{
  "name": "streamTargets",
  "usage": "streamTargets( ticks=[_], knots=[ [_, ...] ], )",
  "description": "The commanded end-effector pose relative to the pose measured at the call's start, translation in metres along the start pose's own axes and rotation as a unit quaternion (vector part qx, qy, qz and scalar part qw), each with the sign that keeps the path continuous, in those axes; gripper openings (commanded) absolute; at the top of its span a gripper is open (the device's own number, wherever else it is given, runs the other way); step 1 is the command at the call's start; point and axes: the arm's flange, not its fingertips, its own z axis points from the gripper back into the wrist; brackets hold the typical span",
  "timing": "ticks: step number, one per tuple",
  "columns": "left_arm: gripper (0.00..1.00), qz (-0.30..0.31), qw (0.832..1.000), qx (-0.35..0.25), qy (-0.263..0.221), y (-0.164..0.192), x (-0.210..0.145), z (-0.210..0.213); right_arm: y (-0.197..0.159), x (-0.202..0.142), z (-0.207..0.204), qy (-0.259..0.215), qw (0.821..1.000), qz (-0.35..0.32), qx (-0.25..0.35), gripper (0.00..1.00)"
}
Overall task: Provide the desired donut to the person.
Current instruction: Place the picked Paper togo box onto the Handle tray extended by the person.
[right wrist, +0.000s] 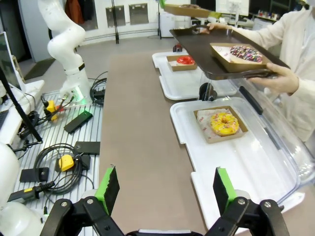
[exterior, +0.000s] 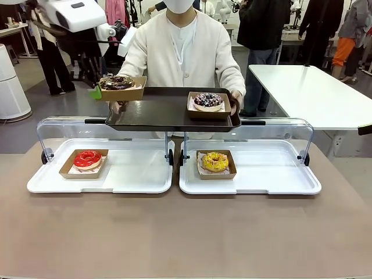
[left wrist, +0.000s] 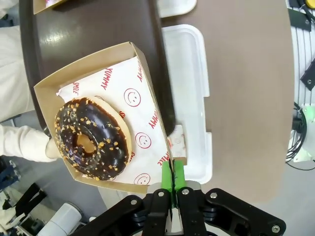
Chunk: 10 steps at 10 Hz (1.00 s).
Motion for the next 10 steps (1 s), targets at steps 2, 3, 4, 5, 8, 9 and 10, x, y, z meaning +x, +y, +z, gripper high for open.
streamTargets(
  ticks=[2, 3, 4, 5, 8, 9, 10],
  knots=[
    [0.01, -0.013, 0.999, -0.035, -0.020, 0.056, 0.002, -0.025, -0.002, 0.000, 0.000, -0.003, 1.000, 0.005, -0.001, 1.00],
    [0.01, -0.022, 0.999, -0.039, -0.023, 0.069, 0.001, -0.041, -0.002, 0.000, 0.000, -0.003, 1.000, 0.005, -0.001, 1.00],
    [0.01, -0.027, 0.998, -0.048, -0.022, 0.083, -0.001, -0.053, -0.002, 0.000, 0.000, -0.003, 1.000, 0.005, -0.001, 1.00],
    [0.01, -0.026, 0.998, -0.049, -0.026, 0.089, -0.001, -0.066, -0.002, 0.000, 0.000, -0.003, 1.000, 0.005, -0.001, 1.00],
    [0.01, -0.029, 0.996, -0.070, -0.044, 0.107, 0.000, -0.090, -0.002, 0.000, 0.000, -0.003, 1.000, 0.005, -0.001, 1.00],
    [0.01, -0.028, 0.996, -0.072, -0.047, 0.105, 0.004, -0.095, -0.002, 0.000, 0.000, -0.003, 1.000, 0.005, -0.001, 1.00],
    [0.01, -0.033, 0.996, -0.072, -0.048, 0.104, 0.005, -0.097, -0.002, 0.000, 0.000, -0.003, 1.000, 0.005, -0.001, 1.00]
  ],
)
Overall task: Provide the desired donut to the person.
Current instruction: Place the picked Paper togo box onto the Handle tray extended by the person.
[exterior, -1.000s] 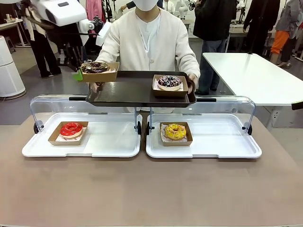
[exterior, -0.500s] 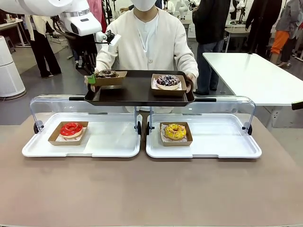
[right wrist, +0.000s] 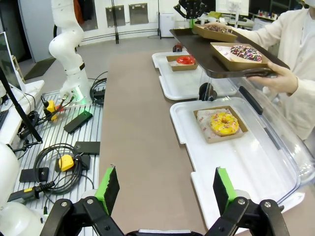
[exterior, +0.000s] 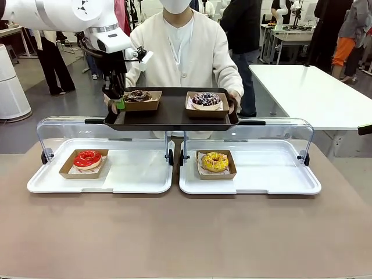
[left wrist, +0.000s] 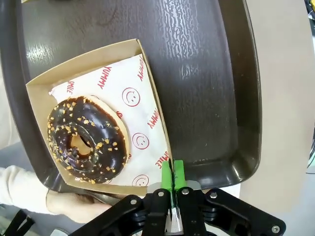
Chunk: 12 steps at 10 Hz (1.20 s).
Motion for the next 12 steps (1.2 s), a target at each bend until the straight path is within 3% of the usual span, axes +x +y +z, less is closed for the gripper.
streamTargets(
  ticks=[1, 2, 3, 4, 6, 7, 8, 12],
  knots=[
    [0.12, -0.019, 1.000, -0.003, -0.015, 0.0048, -0.0011, 0.0048, -0.0022, 0.0001, 0.0000, -0.003, 1.000, 0.005, -0.001, 1.00],
    [0.61, -0.020, 1.000, -0.005, -0.016, 0.0047, -0.0012, 0.0051, -0.0022, 0.0001, 0.0000, -0.003, 1.000, 0.005, -0.001, 1.00],
    [0.72, -0.018, 1.000, -0.004, -0.016, 0.0029, -0.0006, 0.0048, -0.0022, 0.0001, 0.0000, -0.003, 1.000, 0.005, -0.001, 1.00],
    [1.00, -0.019, 1.000, -0.004, -0.019, 0.0011, -0.0002, 0.0059, -0.0022, 0.0001, 0.0000, -0.003, 1.000, 0.005, -0.001, 1.00],
    [1.00, -0.019, 1.000, -0.004, -0.019, 0.0022, -0.0018, 0.0094, -0.0022, 0.0001, 0.0000, -0.003, 1.000, 0.005, -0.001, 1.00],
    [0.93, -0.017, 1.000, -0.004, -0.020, 0.0003, -0.0014, 0.0089, -0.0022, 0.0001, 0.0000, -0.003, 1.000, 0.005, -0.001, 1.00],
    [1.00, -0.016, 1.000, -0.006, -0.020, 0.0004, -0.0016, 0.0089, -0.0022, 0.0001, 0.0000, -0.003, 1.000, 0.005, -0.001, 1.00],
    [1.00, -0.015, 1.000, -0.011, -0.016, -0.0001, -0.0017, 0.0111, -0.0022, 0.0001, 0.0000, -0.003, 1.000, 0.005, -0.001, 1.00]
  ],
)
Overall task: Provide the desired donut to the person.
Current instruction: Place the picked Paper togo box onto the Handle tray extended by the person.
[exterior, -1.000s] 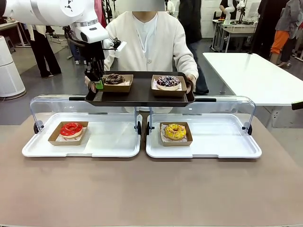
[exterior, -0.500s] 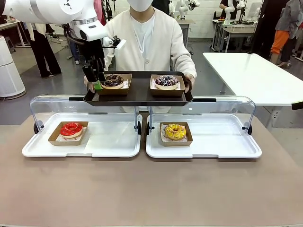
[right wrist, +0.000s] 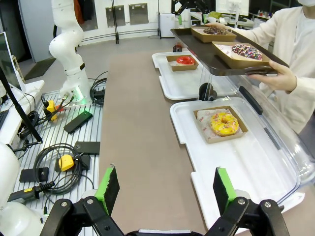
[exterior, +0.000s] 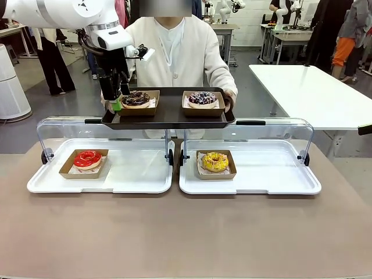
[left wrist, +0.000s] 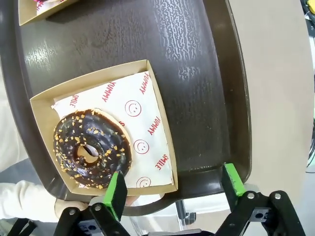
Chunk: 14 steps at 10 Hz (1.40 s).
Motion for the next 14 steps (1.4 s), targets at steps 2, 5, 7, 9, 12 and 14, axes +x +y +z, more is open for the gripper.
streamTargets(
  ticks=[2, 5, 7, 9, 12, 14],
  knots=[
    [1.00, -0.008, 1.000, -0.016, -0.004, -0.003, -0.003, 0.007, -0.002, 0.000, 0.000, -0.003, 1.000, 0.005, -0.001, 1.00],
    [1.00, -0.024, 1.000, -0.010, -0.003, -0.051, -0.012, 0.022, -0.002, 0.000, 0.000, -0.003, 1.000, 0.005, -0.001, 1.00],
    [1.00, -0.021, 0.999, 0.022, -0.010, -0.115, -0.031, 0.026, -0.002, 0.000, 0.000, -0.003, 1.000, 0.005, -0.001, 1.00],
    [1.00, -0.014, 0.999, 0.028, -0.017, -0.156, -0.054, 0.024, -0.002, 0.000, 0.000, -0.003, 1.000, 0.005, -0.001, 1.00],
    [1.00, 0.009, 0.999, 0.028, -0.036, -0.183, -0.079, 0.001, -0.002, 0.000, 0.000, -0.003, 1.000, 0.005, -0.001, 1.00],
    [1.00, 0.030, 0.998, 0.015, -0.057, -0.186, -0.096, -0.019, -0.002, 0.000, 0.000, -0.003, 1.000, 0.005, -0.001, 1.00]
  ],
)
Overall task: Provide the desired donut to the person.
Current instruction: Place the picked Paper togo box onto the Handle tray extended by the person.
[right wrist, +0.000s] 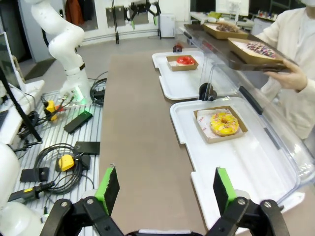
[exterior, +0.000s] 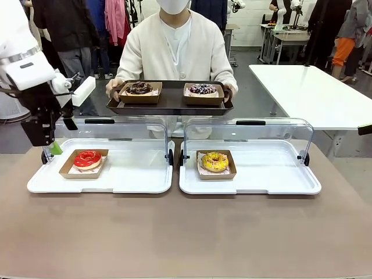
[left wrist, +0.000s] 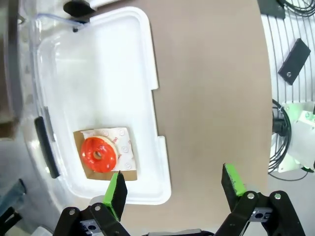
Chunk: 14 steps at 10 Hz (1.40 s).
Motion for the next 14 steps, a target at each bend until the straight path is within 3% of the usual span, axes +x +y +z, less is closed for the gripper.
streamTargets(
  ticks=[1, 2, 10, 11, 12, 13, 14],
  knots=[
    [1.00, 0.004, 1.000, 0.002, -0.026, 0.002, -0.004, -0.010, -0.002, 0.000, 0.000, -0.003, 1.000, 0.005, -0.001, 1.00],
    [1.00, 0.003, 1.000, -0.003, -0.006, 0.007, -0.002, -0.007, -0.002, 0.000, 0.000, -0.003, 1.000, 0.005, -0.001, 1.00],
    [1.00, 0.008, 1.000, -0.005, -0.004, 0.002, -0.007, -0.009, -0.002, 0.000, 0.000, -0.003, 1.000, 0.005, -0.001, 1.00],
    [1.00, -0.011, 0.996, -0.025, -0.080, 0.010, -0.030, -0.006, -0.002, 0.000, 0.000, -0.003, 1.000, 0.005, -0.001, 1.00],
    [1.00, 0.002, 0.980, -0.050, -0.194, 0.006, -0.051, 0.001, -0.002, 0.000, 0.000, -0.003, 1.000, 0.005, -0.001, 1.00],
    [1.00, 0.007, 0.957, -0.033, -0.288, 0.003, -0.083, 0.013, -0.002, 0.000, 0.000, -0.003, 1.000, 0.005, -0.001, 1.00],
    [1.00, 0.007, 0.937, -0.023, -0.349, 0.004, -0.117, 0.025, -0.002, 0.000, 0.000, -0.003, 1.000, 0.005, -0.001, 1.00]
  ],
)
